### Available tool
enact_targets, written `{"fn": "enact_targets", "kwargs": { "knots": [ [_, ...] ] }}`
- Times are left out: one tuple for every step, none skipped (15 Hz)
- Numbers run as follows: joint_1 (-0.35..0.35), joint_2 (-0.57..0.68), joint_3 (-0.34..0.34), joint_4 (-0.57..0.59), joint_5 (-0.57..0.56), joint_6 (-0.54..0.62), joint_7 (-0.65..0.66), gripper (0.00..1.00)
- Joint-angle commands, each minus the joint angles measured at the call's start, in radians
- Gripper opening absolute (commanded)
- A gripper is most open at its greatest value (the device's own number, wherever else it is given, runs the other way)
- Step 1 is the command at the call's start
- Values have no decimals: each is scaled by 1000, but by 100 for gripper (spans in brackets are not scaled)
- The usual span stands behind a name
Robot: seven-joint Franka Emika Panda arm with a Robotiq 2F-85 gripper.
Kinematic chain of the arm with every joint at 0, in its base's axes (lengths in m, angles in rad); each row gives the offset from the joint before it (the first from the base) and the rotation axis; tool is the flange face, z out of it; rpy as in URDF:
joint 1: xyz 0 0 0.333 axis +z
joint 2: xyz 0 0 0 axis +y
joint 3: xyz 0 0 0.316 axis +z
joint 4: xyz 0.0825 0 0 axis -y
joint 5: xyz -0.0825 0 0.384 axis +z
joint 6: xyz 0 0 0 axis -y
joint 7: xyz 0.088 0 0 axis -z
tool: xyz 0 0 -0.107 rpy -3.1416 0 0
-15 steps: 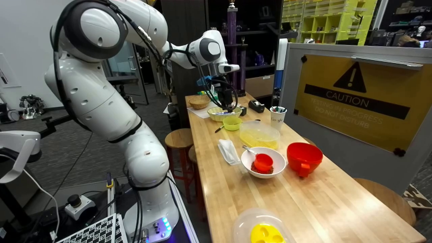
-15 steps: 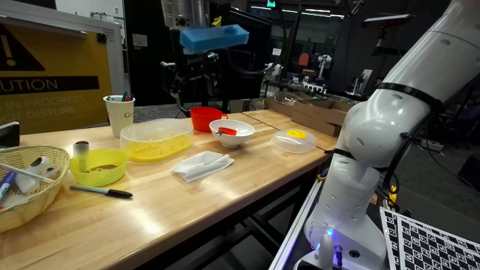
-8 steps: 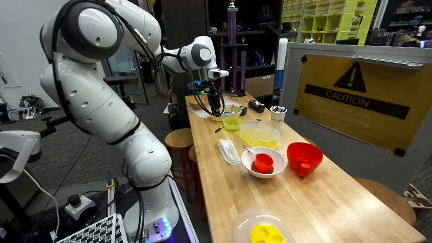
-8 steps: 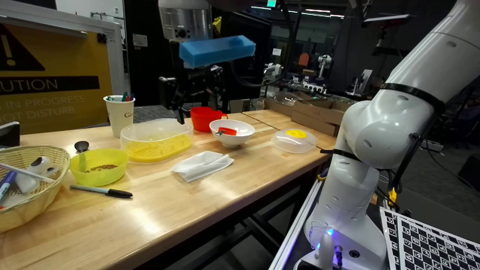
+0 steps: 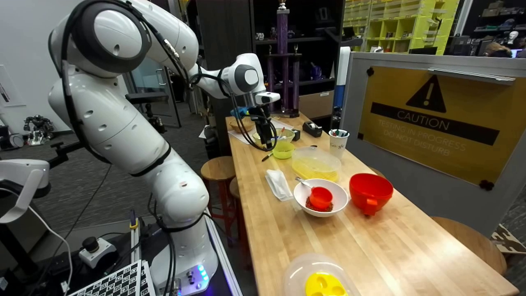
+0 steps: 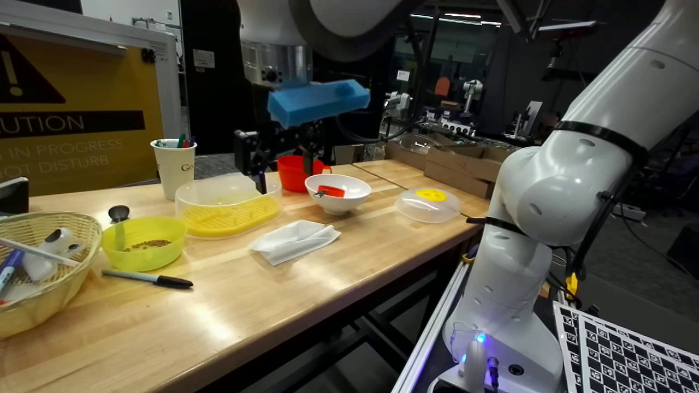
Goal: Use the towel to wipe the table
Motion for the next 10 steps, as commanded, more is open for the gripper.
{"fn": "enact_targets", "kwargs": {
  "knots": [
    [-26,-5,-28,-50,-47,53,-35,100],
    [-38,-3,-36,-61,-63,65,-37,100],
    [-48,0,-47,-72,-73,74,-45,100],
    [-57,2,-55,-81,-83,80,-51,100],
    [-66,4,-65,-93,-89,90,-63,100],
    [-75,6,-70,-102,-95,92,-66,100],
    [-80,6,-74,-114,-96,99,-71,100],
    [-81,2,-77,-126,-94,102,-75,100],
    [-75,-8,-77,-140,-85,101,-79,100],
    [-72,-16,-75,-151,-82,102,-81,100]
  ]
}}
